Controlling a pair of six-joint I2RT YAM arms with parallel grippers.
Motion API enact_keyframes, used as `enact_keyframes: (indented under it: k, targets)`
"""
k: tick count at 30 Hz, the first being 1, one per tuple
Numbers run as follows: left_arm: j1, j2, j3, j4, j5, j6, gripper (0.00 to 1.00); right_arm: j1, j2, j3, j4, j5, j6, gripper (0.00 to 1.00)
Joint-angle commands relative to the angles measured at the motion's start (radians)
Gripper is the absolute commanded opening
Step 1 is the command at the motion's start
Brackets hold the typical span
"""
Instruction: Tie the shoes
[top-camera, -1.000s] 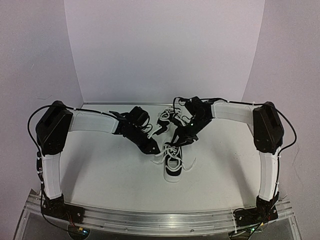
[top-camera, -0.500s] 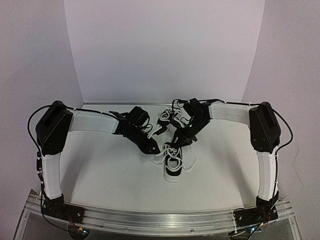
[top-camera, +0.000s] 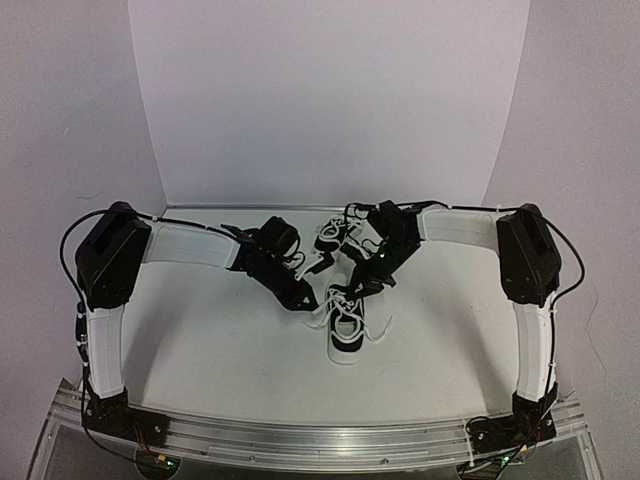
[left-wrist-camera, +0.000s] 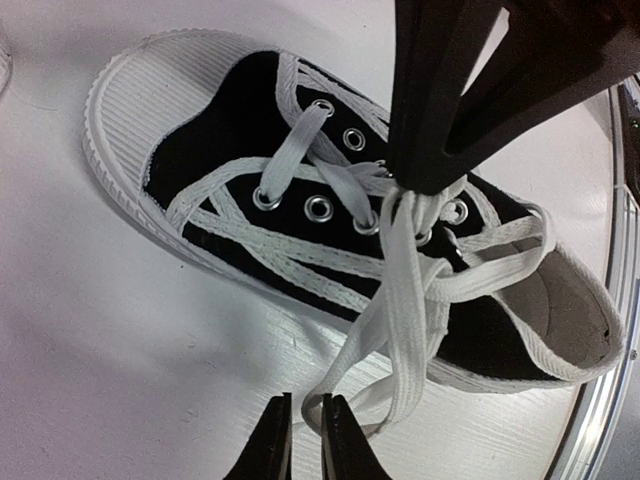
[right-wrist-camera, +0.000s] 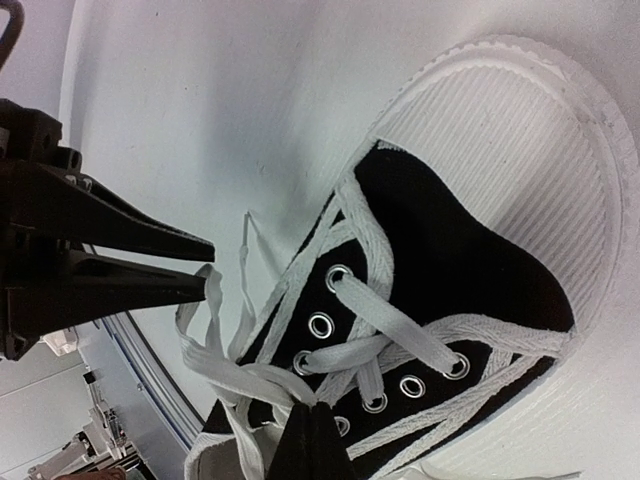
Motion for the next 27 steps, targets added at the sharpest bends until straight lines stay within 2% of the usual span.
enact_keyframes:
  k: [1, 4, 21, 23, 27]
  targets:
    - [0.014, 0.008, 0.042, -0.026, -0.029, 0.007, 0.07, 0.008, -0.026, 0.002, -0.016, -0.004, -0.006, 0.0]
    - [0.019, 0.009, 0.035, -0.029, -0.048, 0.002, 0.0, 0.007, -0.058, -0.002, -0.014, 0.0, -0.001, 0.0]
    - [0.023, -0.048, 0.0, 0.021, -0.137, 0.026, 0.01, -0.001, -0.161, -0.096, 0.07, 0.01, 0.05, 0.0]
    - [0.023, -0.088, -0.023, 0.065, -0.136, 0.044, 0.05, -0.001, -0.161, -0.11, 0.09, -0.007, 0.065, 0.0]
    - [0.023, -0.186, -0.086, 0.176, -0.137, 0.1, 0.31, 0.001, -0.159, -0.124, 0.129, -0.03, 0.092, 0.0]
